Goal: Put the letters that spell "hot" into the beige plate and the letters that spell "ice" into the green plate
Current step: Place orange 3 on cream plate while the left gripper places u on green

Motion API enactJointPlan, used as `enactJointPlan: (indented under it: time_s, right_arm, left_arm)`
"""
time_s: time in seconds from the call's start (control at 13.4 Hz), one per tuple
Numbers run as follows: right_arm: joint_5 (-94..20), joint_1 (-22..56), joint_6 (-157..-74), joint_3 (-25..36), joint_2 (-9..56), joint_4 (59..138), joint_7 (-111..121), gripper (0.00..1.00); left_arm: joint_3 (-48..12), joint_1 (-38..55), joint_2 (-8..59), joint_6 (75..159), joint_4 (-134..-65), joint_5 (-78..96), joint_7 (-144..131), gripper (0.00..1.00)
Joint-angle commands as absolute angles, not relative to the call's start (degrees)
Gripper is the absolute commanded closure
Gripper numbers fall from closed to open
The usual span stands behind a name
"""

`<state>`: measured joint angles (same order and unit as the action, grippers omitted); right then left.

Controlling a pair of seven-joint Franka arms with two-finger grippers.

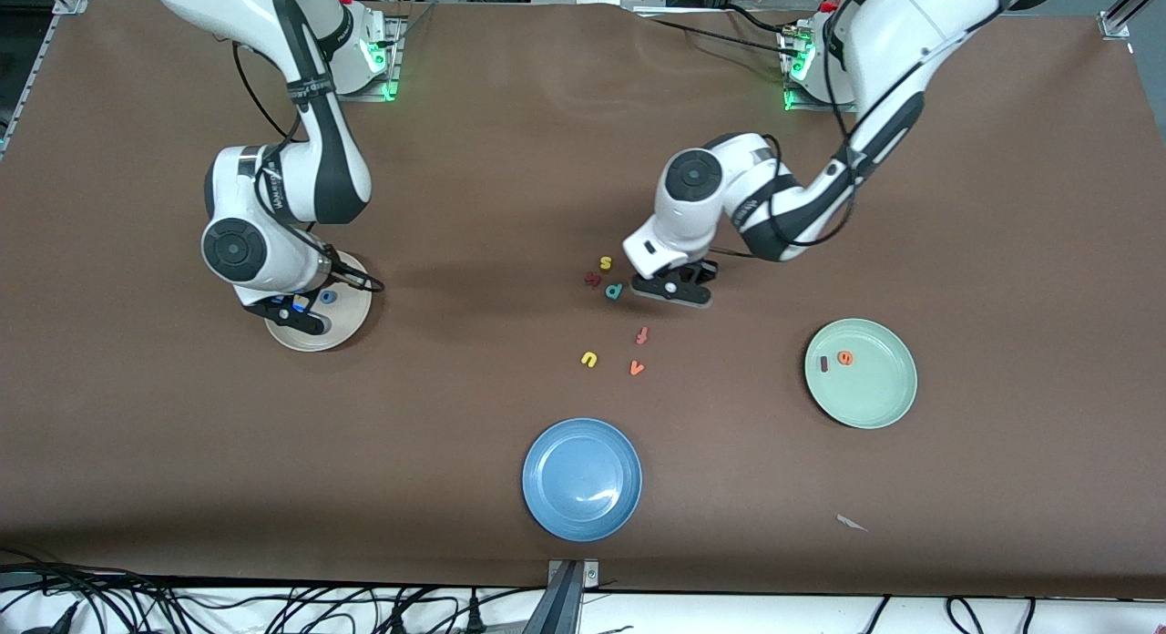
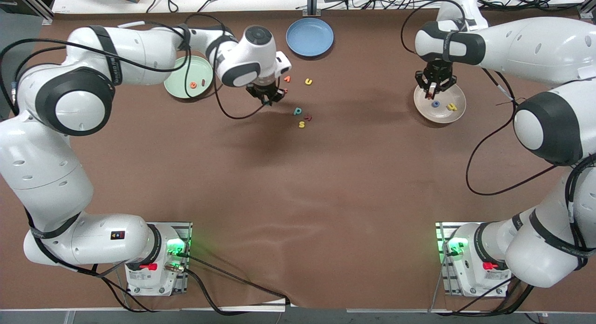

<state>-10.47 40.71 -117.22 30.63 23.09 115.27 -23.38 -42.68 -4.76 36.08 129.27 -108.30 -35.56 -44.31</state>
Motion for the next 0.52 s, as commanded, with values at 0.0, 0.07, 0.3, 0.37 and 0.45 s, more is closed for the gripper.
enactJointPlan:
  time_s: [0.0,0.07,0.3,0.37,0.45]
  right_arm:
    - [-9.58,41.40,-125.03,31.11,19.69,123.64,-21.80,1.00]
    - [-9.58,41.40,-128.20,31.11,19.77,125.92,-21.62,1.00]
    - [-9.58,41.40,-131.13,31.11,20.21,127.62,-21.53,0.99]
    - [-9.58,41.40,-131.05,31.11,20.21,127.62,-21.53,0.71]
    - [-9.58,41.40,-130.96,31.11,20.13,127.62,-21.45,0.39]
  left_arm:
    - [-43.15,-9.38,34.37,126.83,-106.53,-36.47,-37.20,0.98]
    - [-43.07,-11.06,34.37,126.83,-106.09,-36.91,-35.18,0.98]
    - [-42.10,-18.17,35.77,126.91,-104.68,-37.35,-20.70,0.98]
    - [-41.75,-20.54,36.03,127.26,-104.07,-37.44,-16.39,0.98]
    - [-40.62,-21.52,37.51,127.44,-102.50,-37.53,-12.26,0.98]
